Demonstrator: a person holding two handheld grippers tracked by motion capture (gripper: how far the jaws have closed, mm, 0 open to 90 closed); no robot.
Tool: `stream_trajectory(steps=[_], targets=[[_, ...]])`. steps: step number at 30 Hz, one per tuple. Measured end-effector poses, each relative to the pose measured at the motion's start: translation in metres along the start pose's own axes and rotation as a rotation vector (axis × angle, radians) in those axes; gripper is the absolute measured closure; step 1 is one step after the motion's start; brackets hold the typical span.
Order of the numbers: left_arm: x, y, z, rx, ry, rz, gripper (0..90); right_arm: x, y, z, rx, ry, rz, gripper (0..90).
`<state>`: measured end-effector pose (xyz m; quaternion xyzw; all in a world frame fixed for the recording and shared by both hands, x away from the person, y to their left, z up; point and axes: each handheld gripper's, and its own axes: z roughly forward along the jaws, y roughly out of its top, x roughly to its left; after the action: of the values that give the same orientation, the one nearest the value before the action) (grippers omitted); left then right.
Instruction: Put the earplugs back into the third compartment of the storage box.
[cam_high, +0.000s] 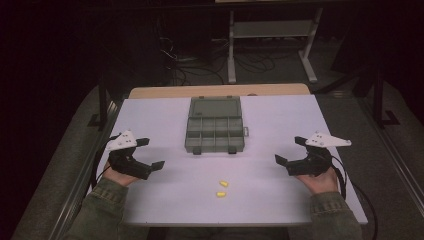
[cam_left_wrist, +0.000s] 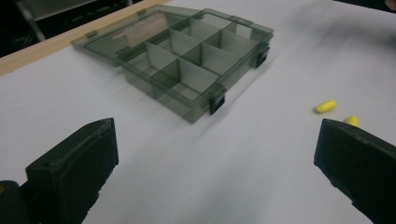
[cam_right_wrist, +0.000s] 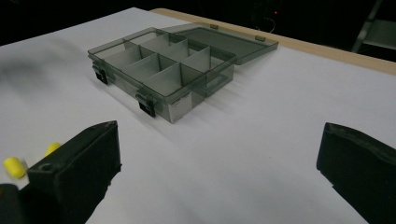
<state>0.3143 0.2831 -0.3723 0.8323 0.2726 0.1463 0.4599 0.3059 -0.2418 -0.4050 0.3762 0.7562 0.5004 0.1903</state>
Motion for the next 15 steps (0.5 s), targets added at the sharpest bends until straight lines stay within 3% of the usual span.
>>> stream_trajectory(steps=[6,15], targets=[[-0.010,0.009,0.013,0.036,-0.033,0.047,0.0,0.000,0.000,0.000,0.004,0.004,0.002,0.0],[-0.020,0.016,0.026,0.064,-0.066,0.082,0.0,0.001,0.000,0.001,0.013,0.013,-0.004,0.0]])
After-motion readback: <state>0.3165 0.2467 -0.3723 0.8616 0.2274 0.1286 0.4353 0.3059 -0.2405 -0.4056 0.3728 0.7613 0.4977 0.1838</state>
